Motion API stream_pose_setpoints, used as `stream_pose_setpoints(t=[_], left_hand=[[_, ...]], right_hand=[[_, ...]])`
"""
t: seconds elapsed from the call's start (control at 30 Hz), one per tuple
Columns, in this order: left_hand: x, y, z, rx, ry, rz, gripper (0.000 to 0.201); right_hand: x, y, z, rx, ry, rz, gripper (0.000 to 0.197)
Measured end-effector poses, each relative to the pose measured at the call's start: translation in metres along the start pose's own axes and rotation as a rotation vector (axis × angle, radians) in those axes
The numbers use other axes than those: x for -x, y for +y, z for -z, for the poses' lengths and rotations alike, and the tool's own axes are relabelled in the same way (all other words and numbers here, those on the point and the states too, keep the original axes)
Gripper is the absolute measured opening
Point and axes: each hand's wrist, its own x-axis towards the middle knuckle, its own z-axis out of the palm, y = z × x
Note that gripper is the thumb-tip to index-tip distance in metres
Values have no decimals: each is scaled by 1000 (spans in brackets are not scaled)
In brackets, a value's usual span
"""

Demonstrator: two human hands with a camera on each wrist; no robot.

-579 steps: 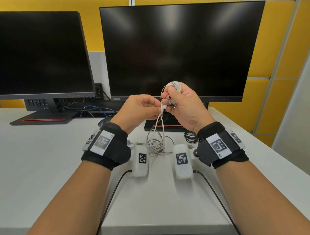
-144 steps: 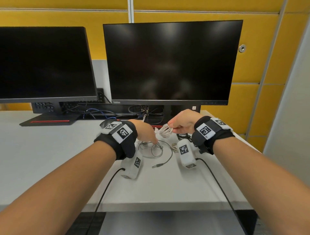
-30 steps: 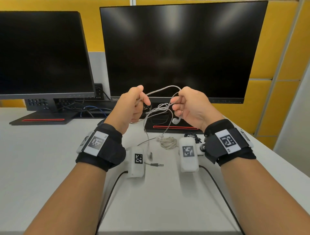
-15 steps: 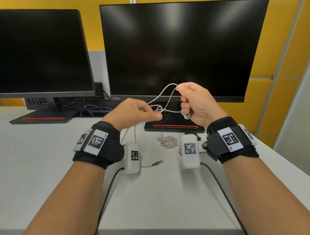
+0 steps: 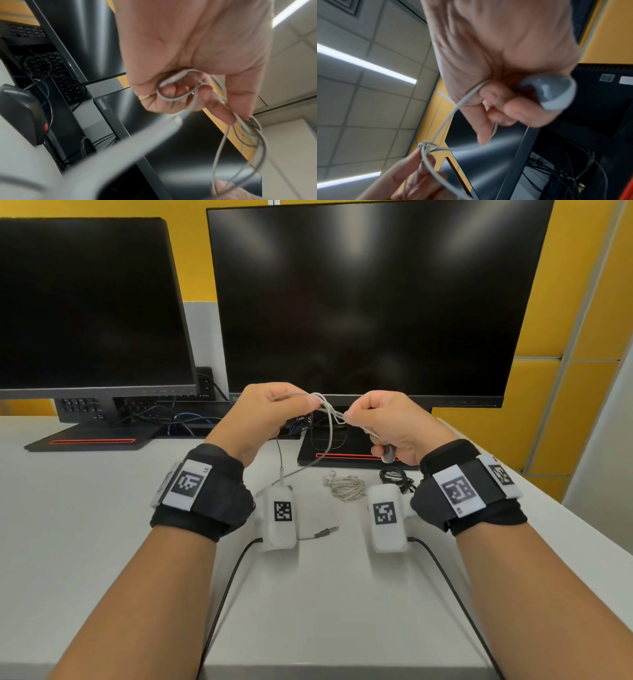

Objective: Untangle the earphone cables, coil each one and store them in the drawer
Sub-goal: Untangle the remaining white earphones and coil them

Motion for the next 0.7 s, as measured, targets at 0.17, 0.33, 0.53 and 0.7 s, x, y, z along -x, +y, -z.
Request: stream_pose_setpoints(t=[0.17, 0.33, 0.53, 0.7], left_hand=[[-6, -5, -3, 54, 133, 40, 23], [-7, -6, -13, 79, 157, 48, 16], [-8, -9, -17, 102, 158, 56, 15], [-9, -9, -16, 69, 165, 76, 11]], right_hand=[[4, -2, -4, -2, -126, 60, 3], [3, -9, -9, -131, -72, 126, 10], [7, -6, -11, -17, -81, 276, 9], [3, -7, -11, -83, 11, 271, 15]])
